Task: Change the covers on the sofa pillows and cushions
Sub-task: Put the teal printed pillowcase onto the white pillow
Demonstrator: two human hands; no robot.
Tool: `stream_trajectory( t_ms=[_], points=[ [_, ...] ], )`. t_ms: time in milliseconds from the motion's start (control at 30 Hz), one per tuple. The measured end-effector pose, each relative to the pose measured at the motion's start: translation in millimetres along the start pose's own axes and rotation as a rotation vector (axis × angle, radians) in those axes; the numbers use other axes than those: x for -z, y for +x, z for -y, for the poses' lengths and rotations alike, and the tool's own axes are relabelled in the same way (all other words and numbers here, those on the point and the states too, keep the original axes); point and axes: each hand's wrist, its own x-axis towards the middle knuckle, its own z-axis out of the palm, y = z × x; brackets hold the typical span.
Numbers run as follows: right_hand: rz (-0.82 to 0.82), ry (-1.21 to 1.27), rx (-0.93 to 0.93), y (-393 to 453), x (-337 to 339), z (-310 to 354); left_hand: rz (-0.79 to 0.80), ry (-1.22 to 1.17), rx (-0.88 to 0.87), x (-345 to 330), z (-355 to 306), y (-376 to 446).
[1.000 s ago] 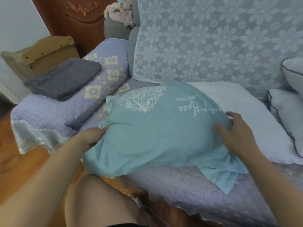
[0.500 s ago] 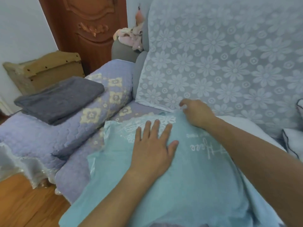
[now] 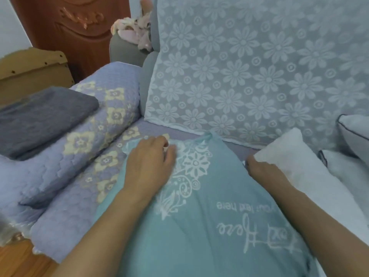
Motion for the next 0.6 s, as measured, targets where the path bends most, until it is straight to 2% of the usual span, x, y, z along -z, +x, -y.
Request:
stream_trajectory(
  t_ms=[33,67,133,167,200,267,367,433,500,600],
  points=[
    [0.127,-0.005,0.030,-17,11,3,0.033,0.000,-0.040,-3,6,16],
    [0.246,0.017,0.069,-30,26,3,0.157,0.011,-0.061,-5,8,33],
    [0.460,0.168,0.024,-33,66,-4,0.539,0.038,-0.073,-5,7,61],
    [0.540,0.219,0.003,-28,84,-10,0.681,0.054,-0.084,-4,3,67],
    [0.567,0.197,0.028,-20,103,-17,0.775,0.093,-0.115,-2,-5,64],
    [0.630,0.042,0.113,-5,113,-26,0.822,0.130,-0.250,5,-23,43],
    [0.580,-0.225,0.269,-8,83,-25,0.684,0.267,-0.550,27,-38,5],
    [0.510,-0.243,0.279,-15,57,-31,0.442,0.333,-0.579,48,-35,16],
    [0.254,-0.125,0.143,-4,74,-44,0.160,0.327,-0.496,80,-38,48],
    [-0.378,-0.058,0.008,28,154,-68,-0.342,0.306,-0.589,135,-51,99]
  ],
)
